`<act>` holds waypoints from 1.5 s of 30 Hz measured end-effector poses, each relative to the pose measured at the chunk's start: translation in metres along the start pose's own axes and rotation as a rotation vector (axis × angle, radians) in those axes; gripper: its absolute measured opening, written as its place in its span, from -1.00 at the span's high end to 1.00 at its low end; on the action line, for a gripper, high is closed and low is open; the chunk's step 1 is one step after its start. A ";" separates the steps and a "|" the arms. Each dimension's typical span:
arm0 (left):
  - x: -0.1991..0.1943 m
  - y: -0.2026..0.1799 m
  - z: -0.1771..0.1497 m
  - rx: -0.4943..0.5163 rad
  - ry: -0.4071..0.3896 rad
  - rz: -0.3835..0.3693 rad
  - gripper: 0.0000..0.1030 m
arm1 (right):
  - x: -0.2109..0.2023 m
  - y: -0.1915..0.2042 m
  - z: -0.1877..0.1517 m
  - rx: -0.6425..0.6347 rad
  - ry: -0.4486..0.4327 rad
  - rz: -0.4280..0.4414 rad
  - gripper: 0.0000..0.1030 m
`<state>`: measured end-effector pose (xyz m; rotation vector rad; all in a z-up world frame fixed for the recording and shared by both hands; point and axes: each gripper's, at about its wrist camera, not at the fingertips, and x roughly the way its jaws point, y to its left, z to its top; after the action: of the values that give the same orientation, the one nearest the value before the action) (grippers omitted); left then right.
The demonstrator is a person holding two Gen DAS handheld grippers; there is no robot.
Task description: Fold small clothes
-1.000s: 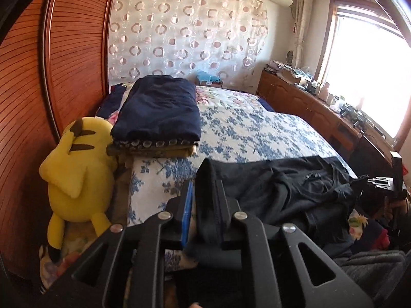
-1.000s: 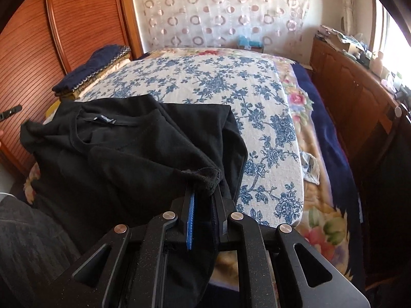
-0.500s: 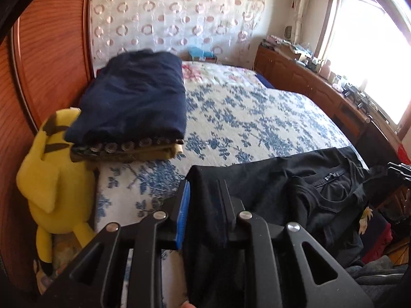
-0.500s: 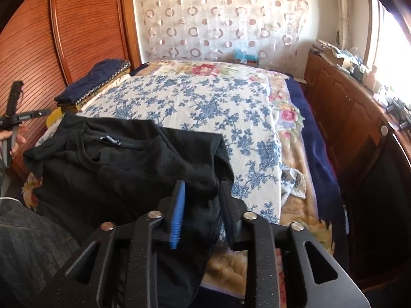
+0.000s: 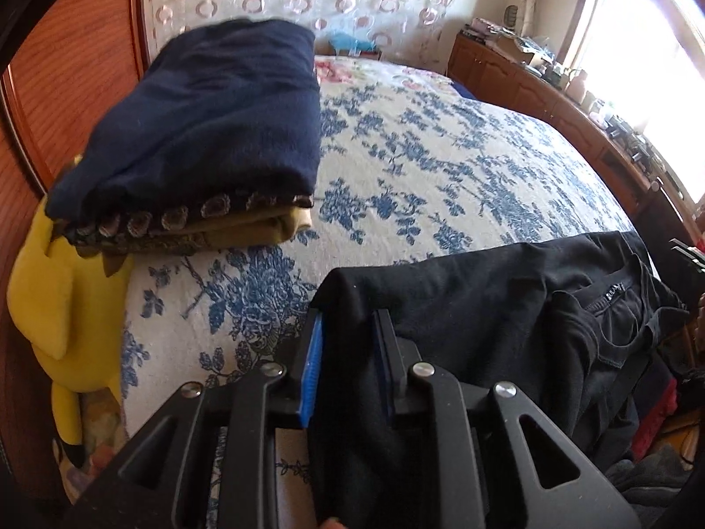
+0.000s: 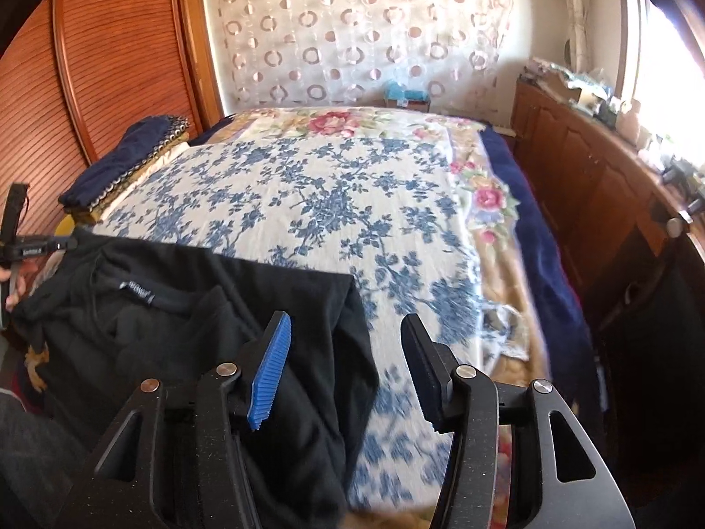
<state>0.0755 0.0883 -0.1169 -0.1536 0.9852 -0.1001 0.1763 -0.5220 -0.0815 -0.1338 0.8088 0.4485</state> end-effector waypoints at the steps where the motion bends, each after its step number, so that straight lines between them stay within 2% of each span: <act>1: 0.002 0.001 0.000 -0.005 0.005 0.000 0.61 | 0.007 -0.001 0.002 0.009 0.017 0.013 -0.03; 7: 0.007 0.002 -0.001 -0.004 0.004 -0.008 0.61 | 0.052 -0.001 0.010 0.026 0.083 0.041 -0.03; 12: 0.008 0.004 0.004 0.004 0.012 -0.009 0.60 | 0.082 -0.004 0.015 0.006 0.144 0.009 -0.04; 19: 0.010 0.006 0.008 0.008 0.005 -0.006 0.59 | 0.084 -0.003 0.016 -0.030 0.132 -0.016 -0.06; 20: 0.010 0.005 0.008 0.013 0.004 -0.003 0.60 | 0.083 -0.002 0.015 -0.039 0.127 -0.019 -0.01; 22: 0.011 0.002 0.009 0.026 0.003 0.011 0.60 | 0.082 0.003 0.012 -0.049 0.124 0.020 0.37; 23: 0.011 -0.001 0.009 0.037 0.003 0.020 0.60 | 0.081 0.005 0.012 -0.056 0.125 0.037 0.63; 24: 0.010 -0.005 0.009 0.060 -0.006 0.026 0.76 | 0.081 0.009 0.010 -0.066 0.123 0.040 0.80; 25: 0.009 -0.009 0.007 0.081 -0.014 0.009 0.96 | 0.078 0.014 0.008 -0.079 0.114 0.049 0.82; 27: 0.003 -0.016 0.005 0.093 -0.049 -0.013 0.97 | 0.069 0.022 0.006 -0.093 0.080 0.061 0.85; 29: -0.013 -0.015 0.004 0.059 -0.109 -0.047 0.97 | 0.051 0.029 0.005 -0.087 0.023 0.077 0.86; 32: -0.060 -0.015 0.004 0.008 -0.242 -0.107 0.98 | 0.008 0.035 0.008 -0.072 -0.081 0.087 0.87; 39: -0.173 -0.032 0.010 0.027 -0.500 -0.150 0.98 | -0.104 0.041 0.037 -0.078 -0.289 0.120 0.88; 45: -0.241 -0.033 0.016 0.064 -0.673 -0.155 0.98 | -0.183 0.044 0.061 -0.118 -0.440 0.104 0.88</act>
<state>-0.0441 0.0940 0.0961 -0.1884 0.2978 -0.2055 0.0877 -0.5270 0.0954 -0.0972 0.3584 0.5989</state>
